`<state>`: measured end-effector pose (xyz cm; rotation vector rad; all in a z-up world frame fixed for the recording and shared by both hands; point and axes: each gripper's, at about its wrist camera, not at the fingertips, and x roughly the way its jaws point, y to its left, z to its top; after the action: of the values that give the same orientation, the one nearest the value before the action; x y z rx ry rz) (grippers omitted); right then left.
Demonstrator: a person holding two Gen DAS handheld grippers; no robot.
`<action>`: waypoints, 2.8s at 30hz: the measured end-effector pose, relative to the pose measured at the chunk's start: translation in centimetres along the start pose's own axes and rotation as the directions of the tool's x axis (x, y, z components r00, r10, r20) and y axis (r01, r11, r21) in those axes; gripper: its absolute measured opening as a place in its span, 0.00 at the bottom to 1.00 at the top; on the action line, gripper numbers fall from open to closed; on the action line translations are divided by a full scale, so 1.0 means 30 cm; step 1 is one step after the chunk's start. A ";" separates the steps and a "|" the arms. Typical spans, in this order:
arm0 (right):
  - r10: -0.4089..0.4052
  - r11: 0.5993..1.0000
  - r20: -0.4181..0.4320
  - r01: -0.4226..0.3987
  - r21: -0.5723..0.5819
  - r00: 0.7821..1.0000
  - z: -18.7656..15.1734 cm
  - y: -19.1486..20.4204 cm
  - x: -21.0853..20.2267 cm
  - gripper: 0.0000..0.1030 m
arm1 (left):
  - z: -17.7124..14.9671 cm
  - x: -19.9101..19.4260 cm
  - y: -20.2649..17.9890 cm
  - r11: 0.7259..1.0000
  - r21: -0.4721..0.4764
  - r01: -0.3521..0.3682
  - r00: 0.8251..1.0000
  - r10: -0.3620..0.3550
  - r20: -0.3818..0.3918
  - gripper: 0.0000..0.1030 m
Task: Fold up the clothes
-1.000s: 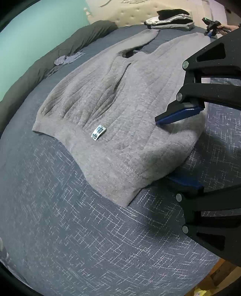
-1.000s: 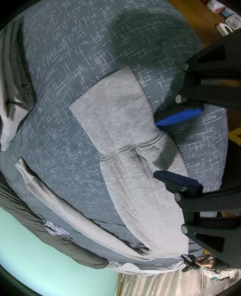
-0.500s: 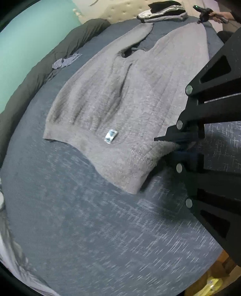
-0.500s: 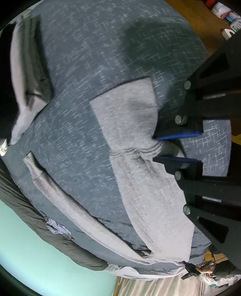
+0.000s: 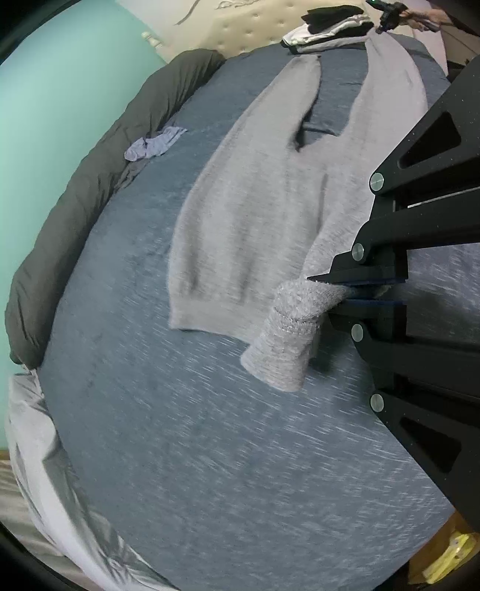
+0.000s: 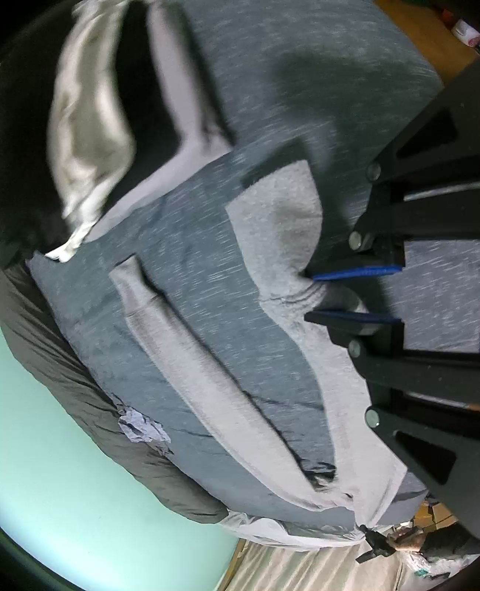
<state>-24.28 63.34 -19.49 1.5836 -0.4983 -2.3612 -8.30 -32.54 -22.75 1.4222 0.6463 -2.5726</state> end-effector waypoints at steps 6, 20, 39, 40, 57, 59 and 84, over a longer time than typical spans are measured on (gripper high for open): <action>-0.023 1.000 0.003 0.023 -0.002 1.000 0.140 0.051 0.051 0.14 | 0.126 0.036 -0.038 1.000 -0.001 -0.001 1.000 0.001 -0.003 0.04; -0.096 0.995 -0.022 0.097 0.023 0.995 0.536 0.143 0.307 0.14 | 0.472 0.326 -0.151 0.999 0.022 -0.042 0.998 0.043 -0.036 0.04; -0.267 0.958 -0.124 0.277 0.073 0.956 0.877 0.242 0.791 0.17 | 0.661 0.744 -0.133 0.995 0.020 -0.102 0.986 0.104 -0.128 0.07; -0.266 0.959 -0.110 0.274 0.069 0.958 0.877 0.246 0.803 0.19 | 0.655 0.764 -0.135 0.994 0.023 -0.110 0.984 0.112 -0.136 0.07; -0.152 0.988 0.164 0.147 0.046 0.975 0.685 0.142 0.545 0.48 | 0.625 0.476 -0.126 0.999 -0.033 0.020 1.000 -0.019 0.012 0.66; -0.138 0.990 0.143 0.131 0.053 0.980 0.655 0.118 0.549 0.49 | 0.611 0.439 -0.111 0.996 -0.061 0.064 0.997 -0.062 0.039 0.74; 0.029 0.972 0.106 -0.053 0.228 0.994 0.529 0.048 0.695 0.68 | 0.133 0.432 -0.003 0.961 -0.195 0.194 0.977 -0.207 -0.049 0.79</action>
<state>-46.77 56.05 -30.85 1.5321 -0.8469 -2.4352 -18.50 -33.00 -31.65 1.4563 1.0670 -2.5320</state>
